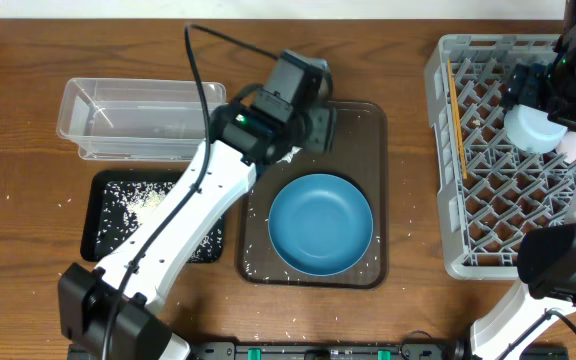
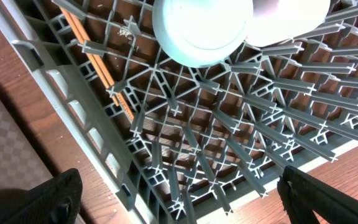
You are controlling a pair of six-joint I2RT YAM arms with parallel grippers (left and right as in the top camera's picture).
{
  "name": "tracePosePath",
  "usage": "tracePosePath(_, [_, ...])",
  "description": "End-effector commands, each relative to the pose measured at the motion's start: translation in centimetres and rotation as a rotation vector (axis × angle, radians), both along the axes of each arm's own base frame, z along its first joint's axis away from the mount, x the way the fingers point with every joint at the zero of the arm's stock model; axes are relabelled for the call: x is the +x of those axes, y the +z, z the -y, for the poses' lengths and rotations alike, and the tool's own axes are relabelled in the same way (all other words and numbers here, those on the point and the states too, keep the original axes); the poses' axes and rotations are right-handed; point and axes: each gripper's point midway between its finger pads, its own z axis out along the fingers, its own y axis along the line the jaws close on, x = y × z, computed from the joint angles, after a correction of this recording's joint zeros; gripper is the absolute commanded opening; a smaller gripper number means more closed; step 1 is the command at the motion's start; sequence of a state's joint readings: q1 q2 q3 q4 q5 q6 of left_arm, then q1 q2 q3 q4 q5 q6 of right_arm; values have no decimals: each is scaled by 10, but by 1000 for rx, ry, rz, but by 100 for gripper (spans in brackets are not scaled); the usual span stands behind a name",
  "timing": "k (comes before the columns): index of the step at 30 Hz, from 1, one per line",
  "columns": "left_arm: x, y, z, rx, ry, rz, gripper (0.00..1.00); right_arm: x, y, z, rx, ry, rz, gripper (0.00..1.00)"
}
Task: Sort waste into correct bins and load items into the dishwasher rack
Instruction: 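Grasp the white tissue on the brown tray with the left gripper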
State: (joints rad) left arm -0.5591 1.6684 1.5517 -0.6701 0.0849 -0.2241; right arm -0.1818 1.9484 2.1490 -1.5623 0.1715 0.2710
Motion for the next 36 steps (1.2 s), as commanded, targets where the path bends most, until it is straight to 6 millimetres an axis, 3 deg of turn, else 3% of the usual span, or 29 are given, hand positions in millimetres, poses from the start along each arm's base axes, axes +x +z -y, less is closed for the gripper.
tracePosePath(1, [27,-17,-12,183,-24,99,64,-1,-1,0,3,-14,-1,99])
tracePosePath(4, [47,-35,-18,269,11,132,64,-1,-1,0,3,-13,-1,99])
tracePosePath(9, [66,-82,-18,335,30,98,64,-1,-1,0,3,-13,-1,99])
tracePosePath(14, [71,-124,-16,377,23,43,61,-1,-1,0,3,-14,-1,99])
tracePosePath(19, [63,-155,-21,423,12,-36,61,-1,-1,0,3,-13,-1,99])
tracePosePath(36, [32,-193,-38,469,23,-171,55,-1,-1,0,3,-14,-1,99])
